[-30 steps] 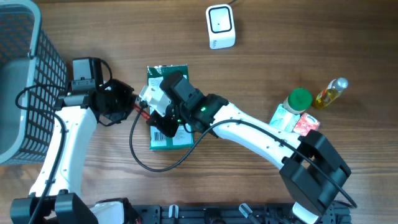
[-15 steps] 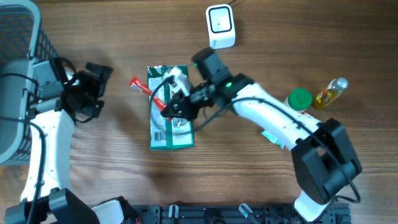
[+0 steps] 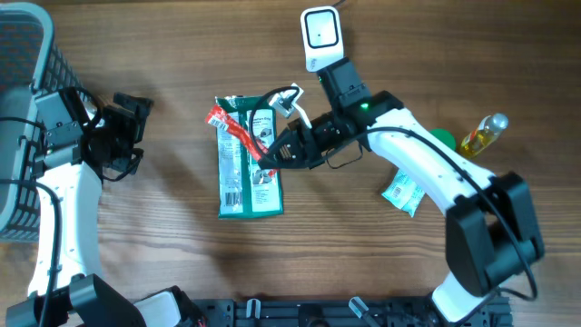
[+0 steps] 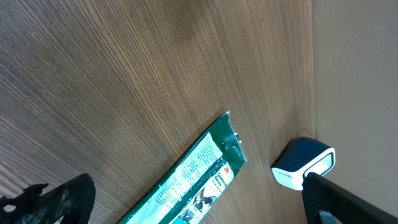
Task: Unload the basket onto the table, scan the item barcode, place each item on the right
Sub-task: 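Raise the Nescafe stick to the white scanner with the right gripper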
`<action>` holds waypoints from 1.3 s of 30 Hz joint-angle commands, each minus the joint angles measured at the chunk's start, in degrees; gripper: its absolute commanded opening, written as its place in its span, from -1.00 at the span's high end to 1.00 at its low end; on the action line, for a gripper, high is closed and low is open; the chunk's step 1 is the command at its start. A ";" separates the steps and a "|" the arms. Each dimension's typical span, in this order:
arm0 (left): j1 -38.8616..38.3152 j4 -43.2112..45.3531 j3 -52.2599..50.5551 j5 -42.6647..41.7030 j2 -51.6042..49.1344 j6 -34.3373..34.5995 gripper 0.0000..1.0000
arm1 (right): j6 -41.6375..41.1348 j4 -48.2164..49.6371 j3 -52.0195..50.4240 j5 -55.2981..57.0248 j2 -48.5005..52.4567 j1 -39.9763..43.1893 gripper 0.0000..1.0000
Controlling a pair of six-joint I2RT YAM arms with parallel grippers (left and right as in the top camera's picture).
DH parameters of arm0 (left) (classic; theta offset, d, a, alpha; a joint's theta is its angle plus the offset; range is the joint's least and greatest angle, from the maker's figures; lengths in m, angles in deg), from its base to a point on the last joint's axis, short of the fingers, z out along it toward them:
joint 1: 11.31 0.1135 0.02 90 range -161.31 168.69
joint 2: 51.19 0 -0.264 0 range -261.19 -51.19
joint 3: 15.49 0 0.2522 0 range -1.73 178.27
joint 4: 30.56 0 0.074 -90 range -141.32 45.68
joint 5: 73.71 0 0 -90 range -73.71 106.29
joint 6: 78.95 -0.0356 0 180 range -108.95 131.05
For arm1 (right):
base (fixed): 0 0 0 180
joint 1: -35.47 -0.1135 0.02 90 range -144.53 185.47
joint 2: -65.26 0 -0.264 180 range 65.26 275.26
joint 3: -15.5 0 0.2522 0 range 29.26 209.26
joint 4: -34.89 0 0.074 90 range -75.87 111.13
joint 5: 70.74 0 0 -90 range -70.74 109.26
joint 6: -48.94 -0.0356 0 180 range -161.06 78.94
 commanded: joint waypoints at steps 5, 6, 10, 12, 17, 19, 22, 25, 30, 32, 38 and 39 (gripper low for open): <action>0.55 0.00 0.07 -0.07 0.52 -0.68 -1.00 | 4.20 1.07 0.26 52.70 -10.27 0.11 0.92; 0.55 0.02 0.07 -0.07 0.52 -0.68 -1.00 | 7.63 1.90 0.26 56.61 -10.95 0.26 0.91; 0.55 0.00 0.07 -0.07 0.52 -0.68 -1.00 | 15.65 9.27 0.63 73.18 -12.92 0.28 0.91; 0.55 0.00 0.07 -0.07 0.52 -0.68 -1.00 | 29.55 11.82 0.63 76.50 -12.57 0.28 0.91; 0.55 0.00 0.07 -0.07 0.52 -0.68 -1.00 | 42.91 21.16 0.63 97.81 -6.93 0.31 0.91; 0.55 0.02 0.07 -0.07 0.52 -0.68 -1.00 | 47.52 25.38 0.63 102.68 -3.19 0.31 0.91; 0.55 0.00 0.07 -0.07 0.52 -0.68 -1.00 | 51.89 31.98 0.63 107.69 2.05 0.31 0.91; 0.55 0.00 0.07 -0.07 0.52 -0.68 -1.00 | 56.06 40.85 0.63 113.90 7.72 0.55 0.91; 0.55 0.02 0.07 -0.07 0.52 -0.68 -1.00 | 59.39 49.18 0.63 117.96 15.82 1.86 0.91; 0.55 0.02 0.07 -0.07 0.52 -0.68 -1.00 | 59.41 49.35 0.63 118.05 18.73 2.38 0.91; 0.55 0.00 0.07 -0.07 0.52 -0.68 -1.00 | 59.36 49.53 0.63 117.98 22.82 2.82 0.91; 0.55 0.00 0.07 -0.07 0.52 -0.68 -1.00 | 59.36 49.55 0.63 117.96 22.82 2.82 0.91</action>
